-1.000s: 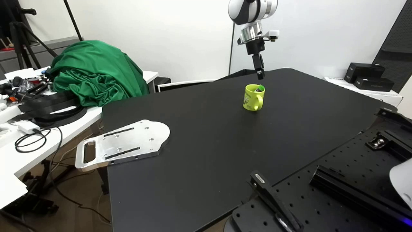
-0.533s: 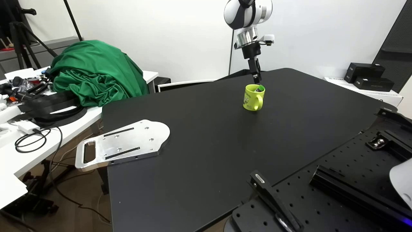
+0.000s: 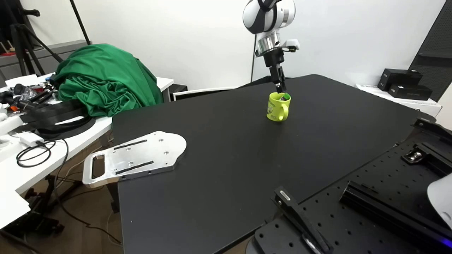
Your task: Pick up the object from the cup and place it on the table
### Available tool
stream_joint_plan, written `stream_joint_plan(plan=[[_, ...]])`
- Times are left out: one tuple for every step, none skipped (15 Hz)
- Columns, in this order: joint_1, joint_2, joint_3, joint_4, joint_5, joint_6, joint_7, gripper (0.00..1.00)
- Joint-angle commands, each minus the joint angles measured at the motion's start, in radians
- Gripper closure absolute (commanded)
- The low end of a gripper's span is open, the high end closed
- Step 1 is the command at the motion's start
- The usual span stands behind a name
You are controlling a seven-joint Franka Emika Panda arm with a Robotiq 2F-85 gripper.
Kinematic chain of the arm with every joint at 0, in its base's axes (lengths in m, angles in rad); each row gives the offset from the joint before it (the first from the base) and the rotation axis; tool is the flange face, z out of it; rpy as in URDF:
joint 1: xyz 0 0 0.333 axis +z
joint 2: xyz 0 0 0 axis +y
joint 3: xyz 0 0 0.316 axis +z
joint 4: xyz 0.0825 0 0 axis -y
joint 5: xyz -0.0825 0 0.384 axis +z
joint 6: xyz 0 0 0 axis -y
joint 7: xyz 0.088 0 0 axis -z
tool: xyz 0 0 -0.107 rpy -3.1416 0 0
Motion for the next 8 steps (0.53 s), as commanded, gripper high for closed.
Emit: stream_joint_plan(plan=[[0.005, 0.036, 0.005, 0.066, 0.006, -0.056, 0.05, 0.0], [0.007, 0.036, 0.006, 0.066, 0.005, -0.062, 0.055, 0.0], [0.011, 0.037, 0.005, 0.067, 0.003, -0.067, 0.062, 0.0], [0.014, 0.037, 0.004, 0.067, 0.0, -0.071, 0.07, 0.0], [0.017, 0.037, 0.004, 0.068, -0.002, -0.076, 0.076, 0.0], [0.02, 0.036, 0.005, 0.069, -0.002, -0.079, 0.082, 0.0], [0.023, 0.034, 0.005, 0.067, -0.002, -0.082, 0.089, 0.0], [0.025, 0.035, 0.005, 0.067, -0.003, -0.085, 0.094, 0.0]])
